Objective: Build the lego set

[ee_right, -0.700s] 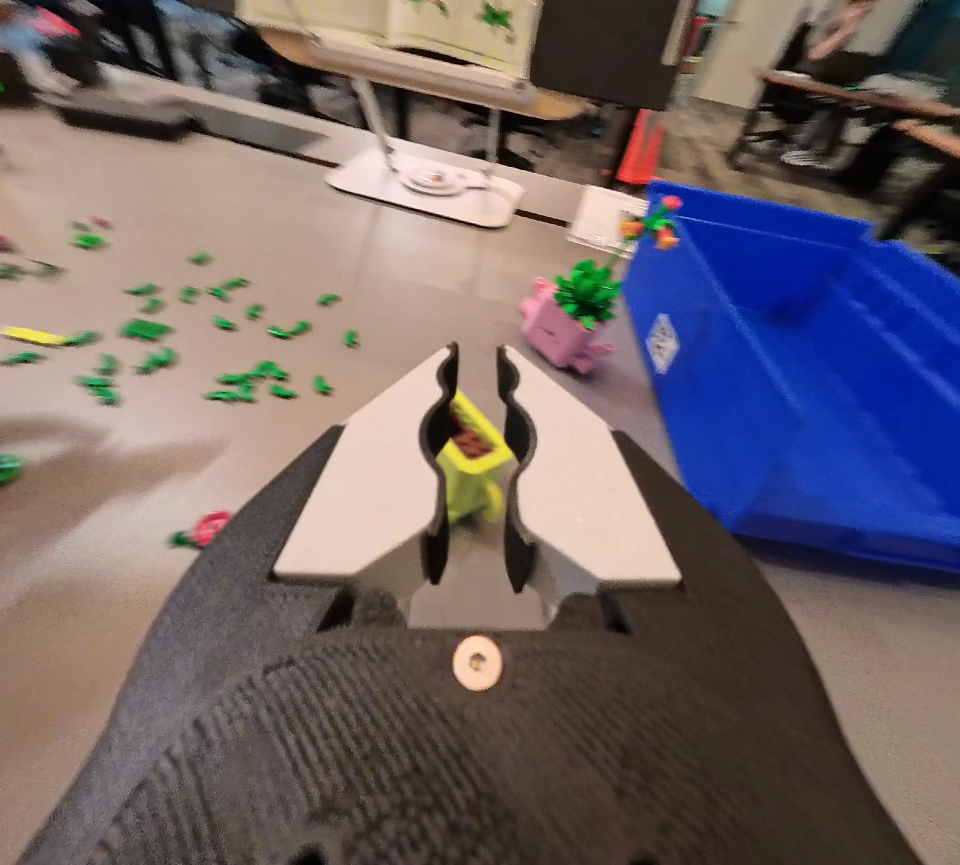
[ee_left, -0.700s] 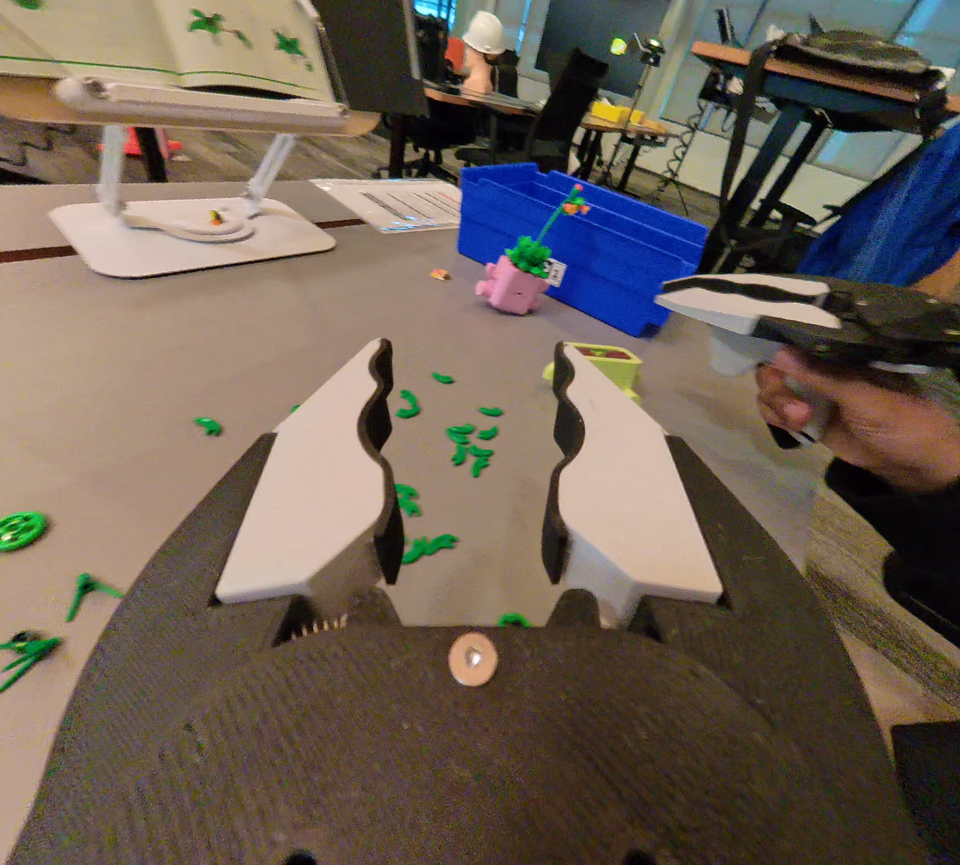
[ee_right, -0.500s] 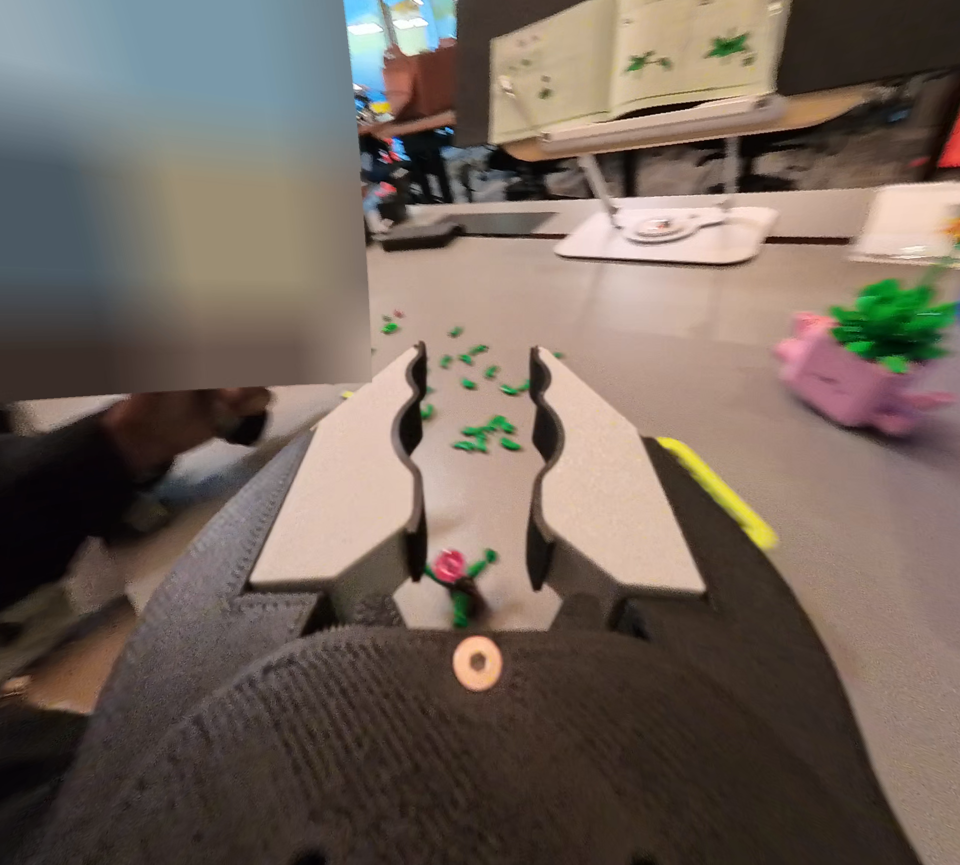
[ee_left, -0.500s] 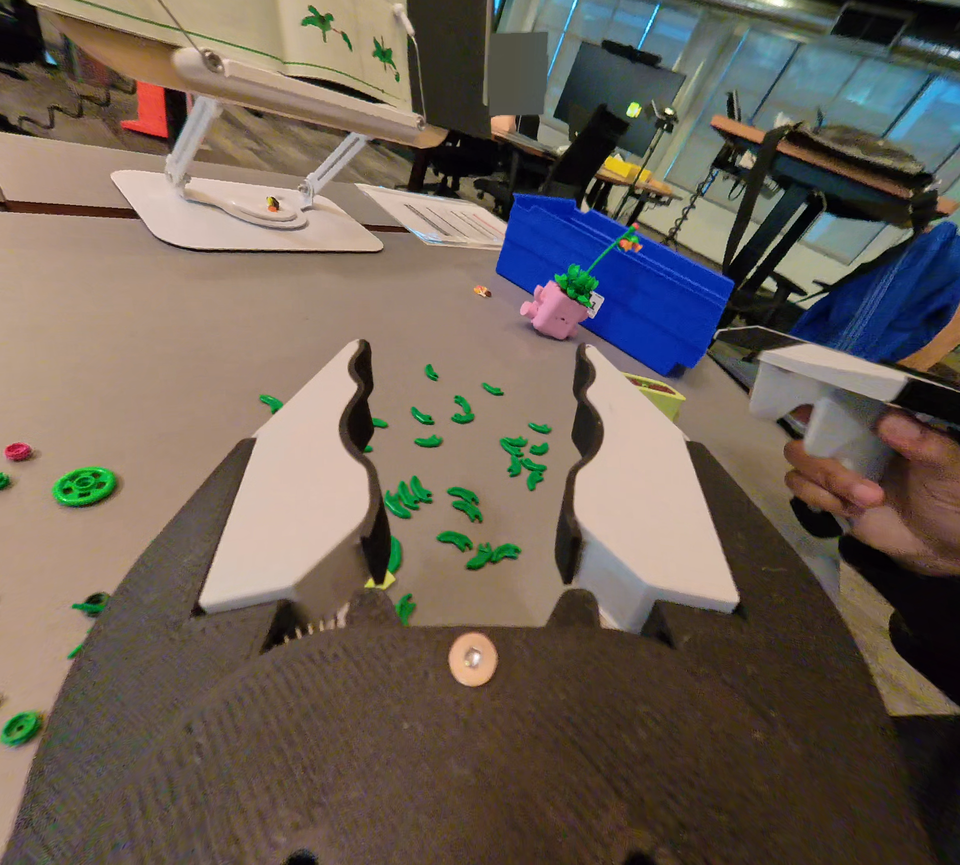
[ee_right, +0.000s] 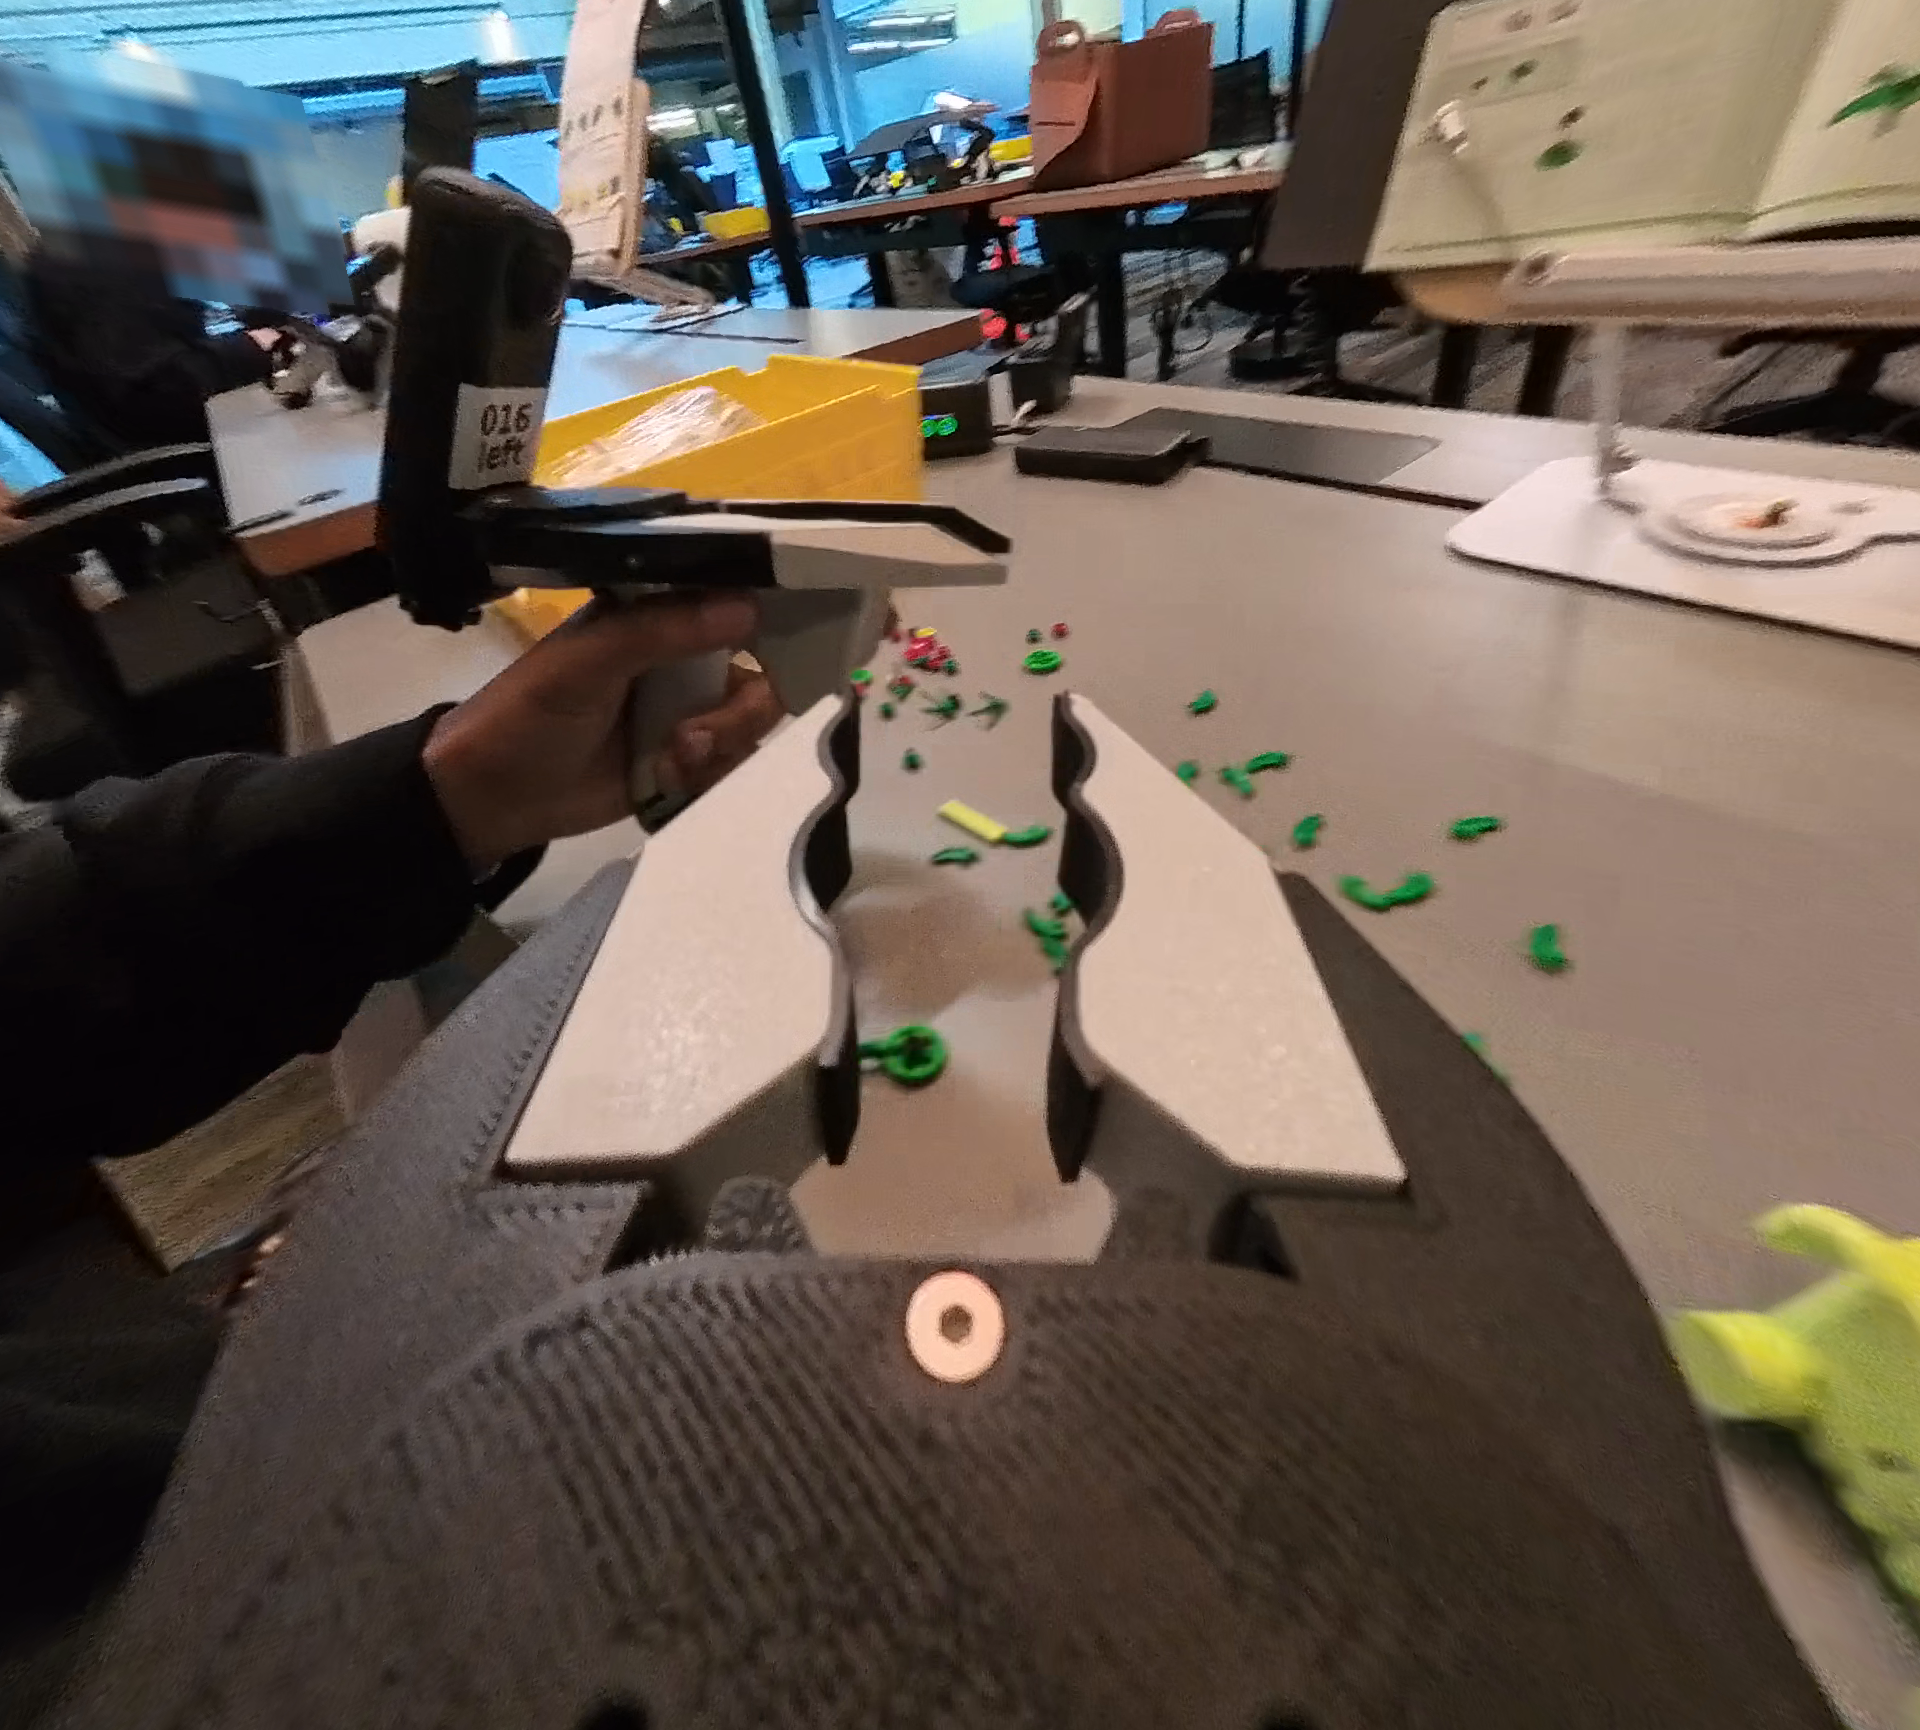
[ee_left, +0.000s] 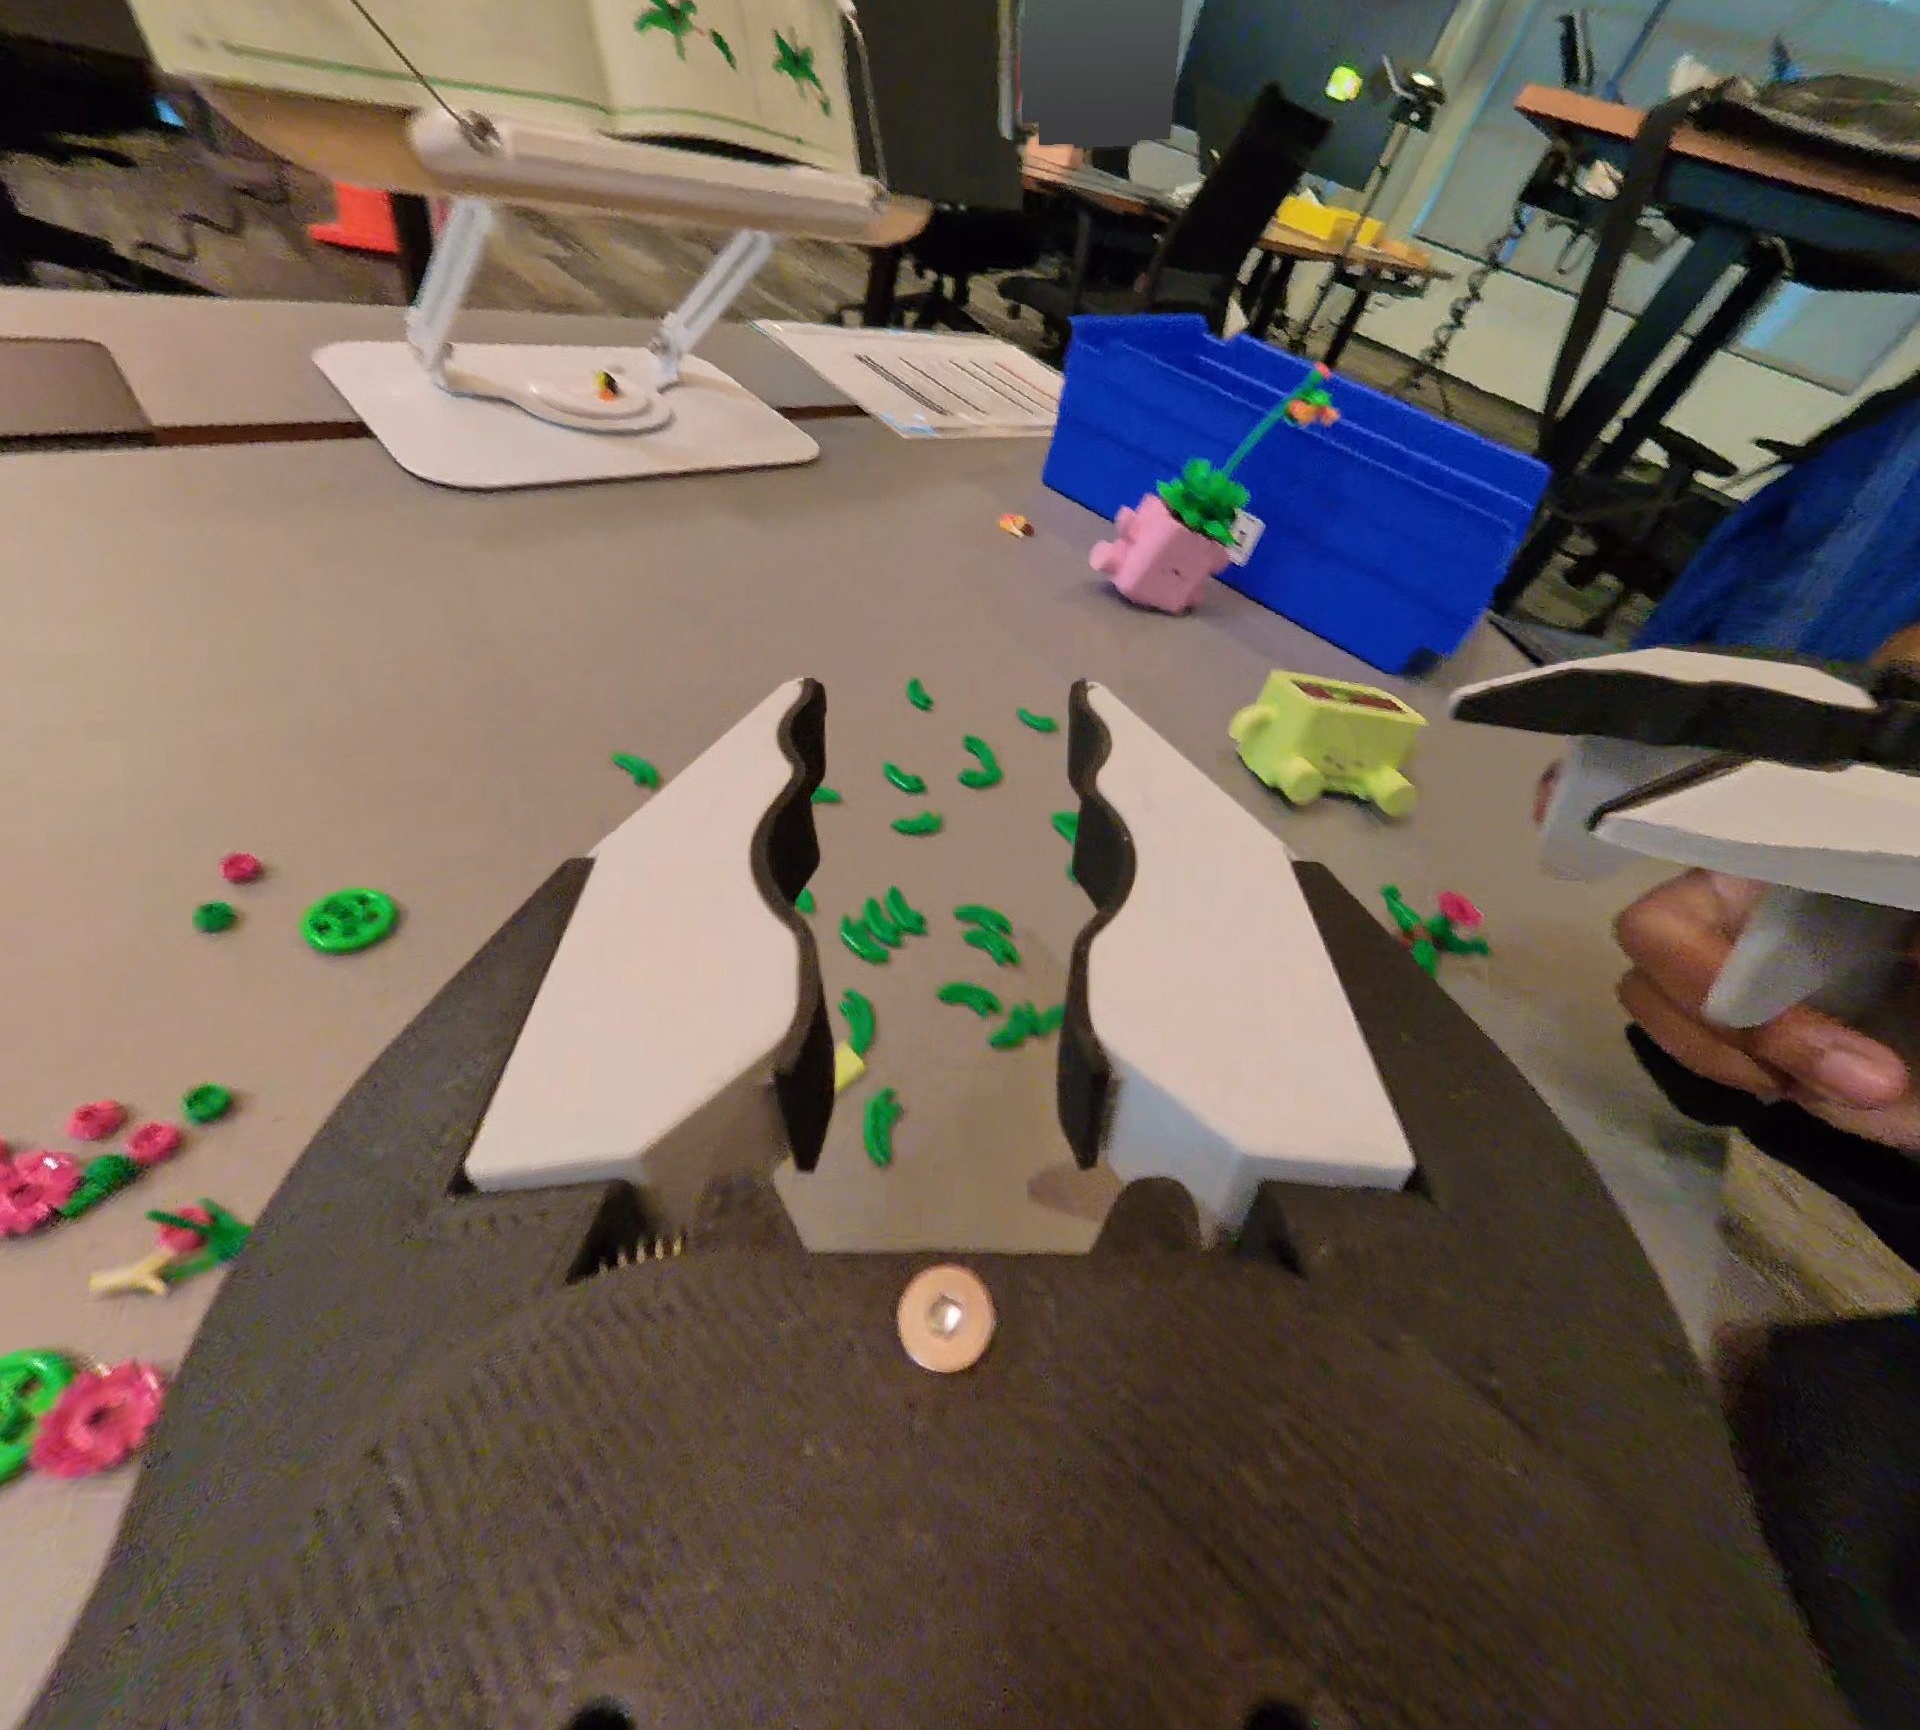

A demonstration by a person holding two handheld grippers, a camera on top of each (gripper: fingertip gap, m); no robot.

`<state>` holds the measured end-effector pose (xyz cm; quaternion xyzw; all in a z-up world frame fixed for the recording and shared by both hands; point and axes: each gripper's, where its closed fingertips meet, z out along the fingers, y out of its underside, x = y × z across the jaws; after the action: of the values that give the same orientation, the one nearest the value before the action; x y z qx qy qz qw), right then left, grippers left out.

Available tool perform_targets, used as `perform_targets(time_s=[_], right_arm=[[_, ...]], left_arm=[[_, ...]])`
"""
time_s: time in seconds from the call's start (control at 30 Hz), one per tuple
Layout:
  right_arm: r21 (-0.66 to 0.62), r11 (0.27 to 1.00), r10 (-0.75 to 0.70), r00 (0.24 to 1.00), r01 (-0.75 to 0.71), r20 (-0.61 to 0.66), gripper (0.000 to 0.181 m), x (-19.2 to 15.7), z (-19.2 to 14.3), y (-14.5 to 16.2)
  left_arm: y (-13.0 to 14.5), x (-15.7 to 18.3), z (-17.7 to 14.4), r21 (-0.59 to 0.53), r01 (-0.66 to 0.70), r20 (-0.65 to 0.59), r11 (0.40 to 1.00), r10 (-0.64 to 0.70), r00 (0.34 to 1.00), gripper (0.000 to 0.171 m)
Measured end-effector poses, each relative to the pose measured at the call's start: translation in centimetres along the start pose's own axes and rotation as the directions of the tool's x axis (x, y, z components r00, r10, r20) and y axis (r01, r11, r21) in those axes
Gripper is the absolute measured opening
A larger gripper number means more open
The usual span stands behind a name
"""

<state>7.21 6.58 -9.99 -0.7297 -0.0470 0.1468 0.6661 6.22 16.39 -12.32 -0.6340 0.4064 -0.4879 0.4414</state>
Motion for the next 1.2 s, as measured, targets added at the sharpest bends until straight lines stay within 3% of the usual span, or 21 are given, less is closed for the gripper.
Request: perform_targets(time_s=[0.17,0.27,0.4,0.5,0.67,0.77,1.0,1.2], right_arm=[[-0.119,0.992,-0.033,0.999,0.033,0.008,0.035,-3.1,0.3,5.6],[-0.167,0.979,-0.121,0.992,0.116,-0.025,0.032,-3.2,0.0,6.6],[-0.291,0.951,-0.128,0.990,0.107,-0.052,0.035,-2.1,0.1,8.4],[-0.323,0.946,-0.034,0.999,0.023,-0.028,0.032,-1.8,0.2,9.0],[-0.348,0.934,0.073,0.997,-0.081,-0.037,0.029,-1.0,0.0,9.4],[-0.369,0.927,0.047,0.998,-0.060,-0.045,0.030,-1.0,0.1,9.8],[-0.417,0.904,0.081,0.996,-0.091,-0.040,0.030,-0.9,0.3,10.6],[-0.421,0.904,0.071,0.997,-0.080,-0.039,0.029,-1.0,0.4,10.7]], left_arm=[[3.8,0.7,-2.4,-0.071,-0.037,0.016,0.997,0.038,0.999,0.038],[4.5,1.2,-2.7,-0.098,-0.011,-0.009,0.995,0.010,1.000,0.034],[7.3,3.4,-2.0,-0.283,0.024,-0.125,0.959,-0.062,0.990,0.030],[9.3,6.7,-1.9,-0.390,0.003,-0.273,0.921,-0.119,0.955,0.046],[10.2,7.0,-1.7,-0.418,-0.178,-0.229,0.891,0.087,0.970,0.040],[11.0,7.1,-2.2,-0.474,-0.216,-0.250,0.854,0.105,0.963,0.031],[14.3,6.5,-2.5,-0.582,-0.360,-0.276,0.729,0.239,0.931,0.040],[14.4,7.0,-2.5,-0.574,-0.387,-0.310,0.722,0.246,0.918,0.021]])
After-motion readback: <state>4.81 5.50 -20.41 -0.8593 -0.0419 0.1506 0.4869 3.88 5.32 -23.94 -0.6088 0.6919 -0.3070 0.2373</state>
